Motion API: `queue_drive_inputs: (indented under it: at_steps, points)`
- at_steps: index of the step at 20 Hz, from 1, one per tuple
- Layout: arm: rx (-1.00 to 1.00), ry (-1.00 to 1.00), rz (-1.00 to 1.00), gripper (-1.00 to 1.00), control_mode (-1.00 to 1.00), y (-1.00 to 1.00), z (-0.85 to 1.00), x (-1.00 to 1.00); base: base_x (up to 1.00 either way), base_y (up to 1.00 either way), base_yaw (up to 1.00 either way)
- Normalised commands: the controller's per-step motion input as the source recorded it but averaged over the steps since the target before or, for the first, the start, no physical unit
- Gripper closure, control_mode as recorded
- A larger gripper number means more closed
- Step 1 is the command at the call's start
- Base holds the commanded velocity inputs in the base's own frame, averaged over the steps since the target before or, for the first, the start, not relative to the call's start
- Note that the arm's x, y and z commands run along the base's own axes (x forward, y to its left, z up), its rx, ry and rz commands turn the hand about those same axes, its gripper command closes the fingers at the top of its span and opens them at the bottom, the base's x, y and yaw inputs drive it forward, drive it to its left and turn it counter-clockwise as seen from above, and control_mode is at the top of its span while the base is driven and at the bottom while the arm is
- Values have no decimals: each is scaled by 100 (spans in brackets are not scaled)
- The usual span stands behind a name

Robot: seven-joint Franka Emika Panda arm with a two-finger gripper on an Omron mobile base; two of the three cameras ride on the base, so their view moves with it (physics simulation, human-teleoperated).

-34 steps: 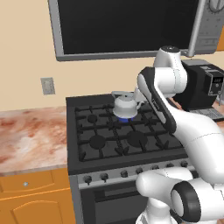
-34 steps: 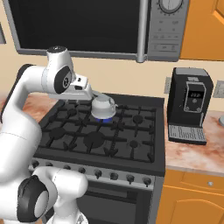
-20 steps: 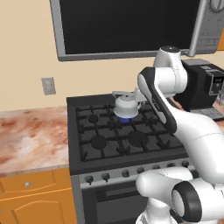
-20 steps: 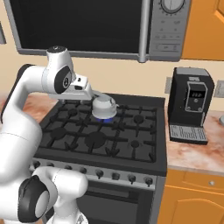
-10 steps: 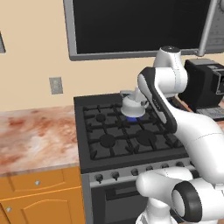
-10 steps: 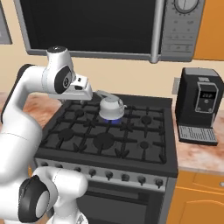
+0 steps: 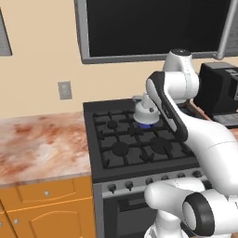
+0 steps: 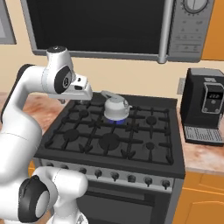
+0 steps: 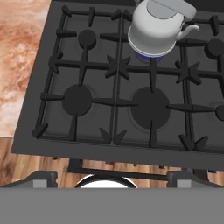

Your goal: Lower the heat of the kettle.

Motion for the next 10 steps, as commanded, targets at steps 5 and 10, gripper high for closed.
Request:
queue_drive_inputs:
  at_steps: [5,10]
  points:
    - [0,0,0,-100,100,0,0,0,0,31,0]
    - [0,0,0,-100,100,0,0,0,0,31,0]
